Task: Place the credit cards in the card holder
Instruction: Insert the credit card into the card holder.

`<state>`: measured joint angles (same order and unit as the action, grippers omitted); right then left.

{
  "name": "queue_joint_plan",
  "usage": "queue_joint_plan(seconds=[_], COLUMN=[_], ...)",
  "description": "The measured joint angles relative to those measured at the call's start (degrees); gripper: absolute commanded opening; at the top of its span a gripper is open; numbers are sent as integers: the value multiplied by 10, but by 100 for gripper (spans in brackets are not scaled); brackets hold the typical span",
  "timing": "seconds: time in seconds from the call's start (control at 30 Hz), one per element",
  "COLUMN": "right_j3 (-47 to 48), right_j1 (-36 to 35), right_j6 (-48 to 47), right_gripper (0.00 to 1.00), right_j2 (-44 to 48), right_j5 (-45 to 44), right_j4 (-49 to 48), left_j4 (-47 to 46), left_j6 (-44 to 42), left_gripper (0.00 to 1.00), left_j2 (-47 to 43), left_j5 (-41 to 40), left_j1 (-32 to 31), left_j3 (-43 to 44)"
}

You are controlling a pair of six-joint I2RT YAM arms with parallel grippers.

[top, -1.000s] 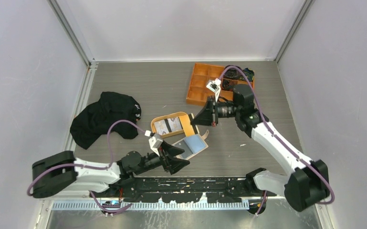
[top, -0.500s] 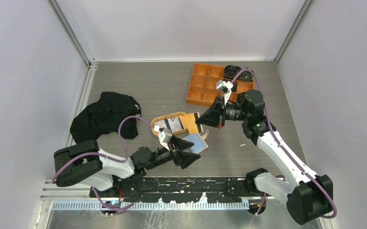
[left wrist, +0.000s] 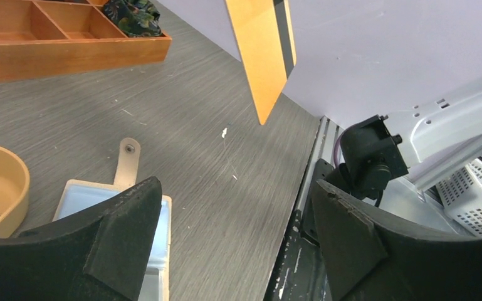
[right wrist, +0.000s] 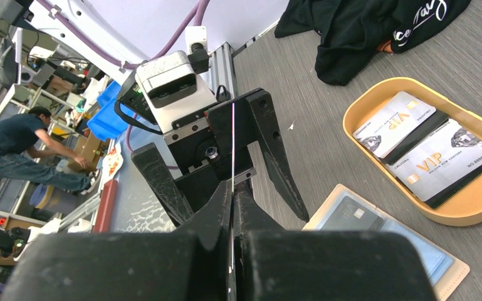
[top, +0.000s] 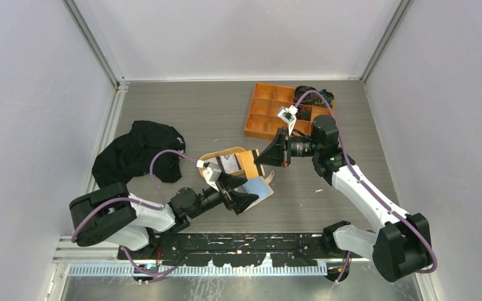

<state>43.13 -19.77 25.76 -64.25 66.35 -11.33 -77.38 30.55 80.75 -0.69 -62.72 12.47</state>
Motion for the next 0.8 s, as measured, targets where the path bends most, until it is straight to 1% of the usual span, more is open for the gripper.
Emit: queue_joint_plan(seconds=[0.07, 0.23, 0.33, 0.4, 0.67, 0.7, 0.73, 0.77, 0.8], right_j3=[0, 0, 0, 1, 5, 5, 5, 5, 5], right_j1=[0, -2, -3, -4, -10, -10, -10, -11, -11], right_j6=[0, 0, -1, -4, -28, -31, -34, -36, -40], right_gripper=[1, 1, 1, 1, 1, 1, 1, 1, 1], right_j2=[0, 0, 0, 0, -10, -10, -10, -10, -11], right_j5=[0, 0, 3, 5, 13, 13, 13, 13, 13], right_j4=[3, 7, 9, 14, 38, 41, 45, 49, 52], left_j4=[0, 0, 0, 0, -2, -3, -4, -4, -4], left_j6=[0, 2, 10, 22, 86, 96, 101, 105, 111], left_gripper=[85, 71, 67, 66, 51, 48, 42, 34, 21], left_j2=[0, 0, 0, -1, -12, -12, -11, -10, -8], left_j5=[7, 5, 0, 4, 64, 73, 78, 84, 90], left_j1=[0, 0, 5, 14, 70, 73, 75, 76, 77], left_j3=[0, 1, 2, 4, 33, 38, 43, 46, 51])
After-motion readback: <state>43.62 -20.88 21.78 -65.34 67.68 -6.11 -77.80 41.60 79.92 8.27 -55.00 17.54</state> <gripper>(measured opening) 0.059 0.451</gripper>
